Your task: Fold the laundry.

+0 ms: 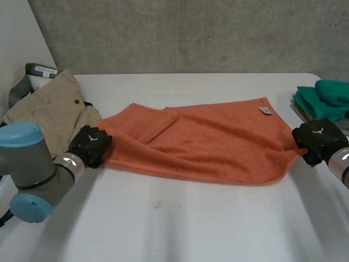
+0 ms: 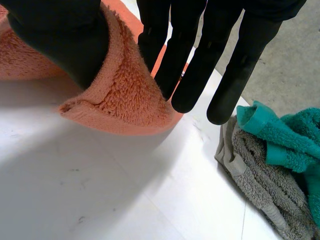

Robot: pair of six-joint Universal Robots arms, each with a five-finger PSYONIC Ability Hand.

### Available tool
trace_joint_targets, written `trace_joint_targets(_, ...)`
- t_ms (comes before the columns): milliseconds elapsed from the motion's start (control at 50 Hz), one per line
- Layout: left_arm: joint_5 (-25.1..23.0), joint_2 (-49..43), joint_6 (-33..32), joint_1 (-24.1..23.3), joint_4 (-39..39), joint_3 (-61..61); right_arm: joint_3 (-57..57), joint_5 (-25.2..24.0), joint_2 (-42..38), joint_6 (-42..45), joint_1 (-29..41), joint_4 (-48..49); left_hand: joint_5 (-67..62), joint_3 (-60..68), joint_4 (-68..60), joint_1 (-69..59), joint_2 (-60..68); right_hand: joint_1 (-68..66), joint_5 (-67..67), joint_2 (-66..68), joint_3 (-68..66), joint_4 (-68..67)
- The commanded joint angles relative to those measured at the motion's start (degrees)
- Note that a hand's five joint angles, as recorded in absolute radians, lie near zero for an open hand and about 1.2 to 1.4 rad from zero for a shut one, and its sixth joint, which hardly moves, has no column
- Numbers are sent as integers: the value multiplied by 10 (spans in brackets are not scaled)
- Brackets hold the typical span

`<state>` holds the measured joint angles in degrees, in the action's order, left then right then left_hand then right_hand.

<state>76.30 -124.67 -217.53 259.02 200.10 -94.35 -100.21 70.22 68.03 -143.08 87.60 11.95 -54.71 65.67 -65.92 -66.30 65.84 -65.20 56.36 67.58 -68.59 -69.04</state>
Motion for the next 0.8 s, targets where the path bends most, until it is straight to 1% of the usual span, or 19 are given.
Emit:
trace_joint_targets(20,3,8,0,-9,-15,-5,-2,0,0,0,-1,0,152,-162,164,168,-163,-148,136,124,-114,-110)
trace_joint_targets(40,3,8,0,-11,-18,-7,-3,0,0,0,-1,0,215,-224,227,231,-226,-148,136,124,-114,-110)
trace_joint_targets(60,3,12,0,-12,-28,-7,-3,0,0,0,-1,0,245,-255,257,261,-257,-148,136,124,-114,-110)
trace_joint_targets(120,3,21,0,-13,-47,-10,-3,0,0,1,-1,0,294,-304,306,310,-305,-148,136,124,-114,-110)
trace_joint_targets(240,3,19,1,-12,-68,-11,-3,0,0,0,1,0,298,-307,310,314,-309,-148,136,124,-114,-110)
trace_joint_targets(400,0,16,1,-11,-68,-12,-3,0,-1,6,2,1,299,-309,311,315,-311,-148,136,124,-114,-110)
trace_joint_targets(580,-1,7,0,-6,-60,5,-5,0,-1,13,3,1,252,-262,264,268,-264,-148,136,124,-114,-110)
trace_joint_targets(620,1,-5,0,-5,-60,16,-6,0,-1,13,3,1,226,-235,238,241,-237,-148,136,124,-114,-110)
trace_joint_targets(660,3,-15,0,-5,-60,29,-7,0,-1,13,3,1,163,-173,176,179,-175,-148,136,124,-114,-110)
trace_joint_targets(760,5,-21,0,-7,-60,49,-8,0,-1,16,4,1,78,-87,90,93,-89,-148,136,124,-114,-110)
trace_joint_targets(800,6,-22,0,-7,-60,54,-8,0,-1,17,4,1,62,-72,74,78,-73,-148,136,124,-114,-110)
